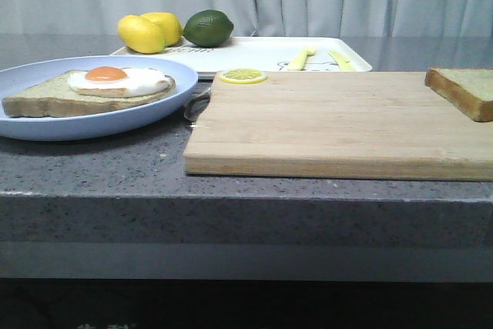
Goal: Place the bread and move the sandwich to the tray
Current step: 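Move the right gripper down toward the bread slice on the cutting board, then grasp the bread slice with the right gripper and lift it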
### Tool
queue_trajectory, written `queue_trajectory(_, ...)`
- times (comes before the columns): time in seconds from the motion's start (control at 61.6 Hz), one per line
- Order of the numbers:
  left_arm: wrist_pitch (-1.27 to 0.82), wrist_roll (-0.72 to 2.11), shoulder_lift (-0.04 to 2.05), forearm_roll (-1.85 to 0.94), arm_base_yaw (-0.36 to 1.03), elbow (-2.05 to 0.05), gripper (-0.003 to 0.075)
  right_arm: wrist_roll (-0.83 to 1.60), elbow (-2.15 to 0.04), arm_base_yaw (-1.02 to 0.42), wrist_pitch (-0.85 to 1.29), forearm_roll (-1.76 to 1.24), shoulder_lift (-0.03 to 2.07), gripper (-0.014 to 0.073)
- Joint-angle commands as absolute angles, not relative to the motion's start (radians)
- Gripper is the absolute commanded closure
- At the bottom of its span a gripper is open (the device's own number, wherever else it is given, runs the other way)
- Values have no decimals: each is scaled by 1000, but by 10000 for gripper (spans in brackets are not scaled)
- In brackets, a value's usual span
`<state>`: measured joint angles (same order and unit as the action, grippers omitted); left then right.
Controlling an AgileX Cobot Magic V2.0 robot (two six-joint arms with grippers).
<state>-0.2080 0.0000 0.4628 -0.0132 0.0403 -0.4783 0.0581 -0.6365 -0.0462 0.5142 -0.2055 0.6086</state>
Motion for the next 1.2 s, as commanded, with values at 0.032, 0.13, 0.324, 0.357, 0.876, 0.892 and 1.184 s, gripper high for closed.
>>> queue_trajectory(0.032,-122,0,474,-14,38,-515,171,47,-768,17,523,-183,729,-48)
queue_trajectory(0.13,-122,0,474,-14,38,-515,194,21,-856,99,553,-177,838,-48)
queue_trajectory(0.324,-122,0,474,-14,38,-515,230,0,-974,257,609,-179,1049,-48)
queue_trajectory(0.357,-122,0,474,-14,38,-515,231,0,-992,287,625,-182,1084,-48)
queue_trajectory(0.876,-122,0,474,-14,38,-515,231,400,-1103,438,796,-665,1457,-48)
queue_trajectory(0.892,-122,0,474,-14,38,-515,231,420,-1103,438,805,-688,1468,-48)
queue_trajectory(1.184,-122,0,474,-14,38,-515,231,501,-1103,438,849,-790,1532,-34)
